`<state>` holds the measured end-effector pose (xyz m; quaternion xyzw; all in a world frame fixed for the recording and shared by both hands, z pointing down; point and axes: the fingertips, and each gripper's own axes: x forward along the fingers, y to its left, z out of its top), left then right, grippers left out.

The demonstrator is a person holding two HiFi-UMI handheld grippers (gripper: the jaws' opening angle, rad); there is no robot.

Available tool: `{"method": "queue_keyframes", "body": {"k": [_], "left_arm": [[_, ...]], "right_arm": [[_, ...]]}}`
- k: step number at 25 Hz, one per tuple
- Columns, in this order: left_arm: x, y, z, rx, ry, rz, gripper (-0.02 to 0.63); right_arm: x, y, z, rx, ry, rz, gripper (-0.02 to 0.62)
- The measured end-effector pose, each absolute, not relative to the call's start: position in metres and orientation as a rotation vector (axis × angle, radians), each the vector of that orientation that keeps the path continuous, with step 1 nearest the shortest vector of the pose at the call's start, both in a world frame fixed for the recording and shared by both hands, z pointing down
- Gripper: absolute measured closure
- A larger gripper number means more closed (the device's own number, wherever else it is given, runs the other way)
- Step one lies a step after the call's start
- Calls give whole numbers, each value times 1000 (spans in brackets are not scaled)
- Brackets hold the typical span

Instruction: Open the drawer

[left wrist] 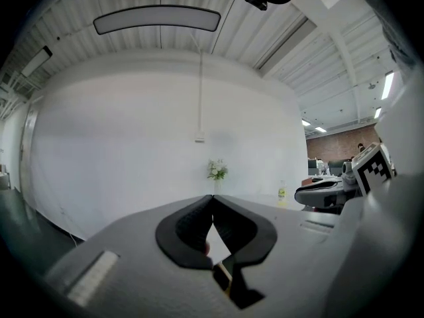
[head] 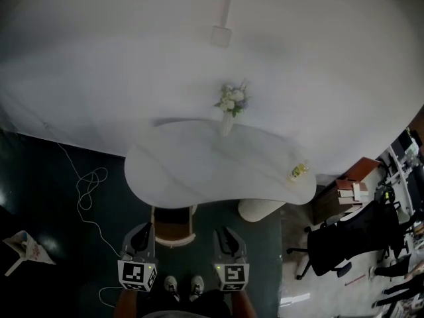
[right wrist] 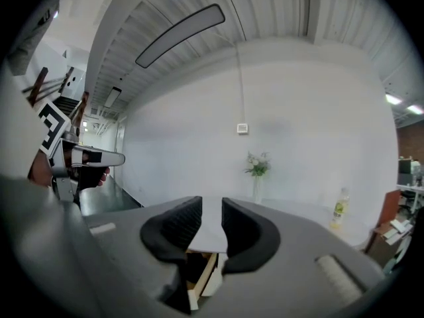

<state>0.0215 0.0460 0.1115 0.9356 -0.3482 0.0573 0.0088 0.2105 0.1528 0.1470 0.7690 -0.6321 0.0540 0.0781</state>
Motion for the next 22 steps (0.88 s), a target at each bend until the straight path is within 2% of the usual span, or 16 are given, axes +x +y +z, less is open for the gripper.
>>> {"method": "queue_keyframes", "body": {"k": [4,10,22], "left_arm": [[28,58,111,2934,-1055,197,595],[29,66,116,2942,-1024,222,595],[24,68,113,2948,-1023,216,595]], "right_arm": [[224,174,140,2343,-1844,139,510],[232,184,130,2388,-1803,78,588],[223,181,126,2365,-1822,54,591]]}}
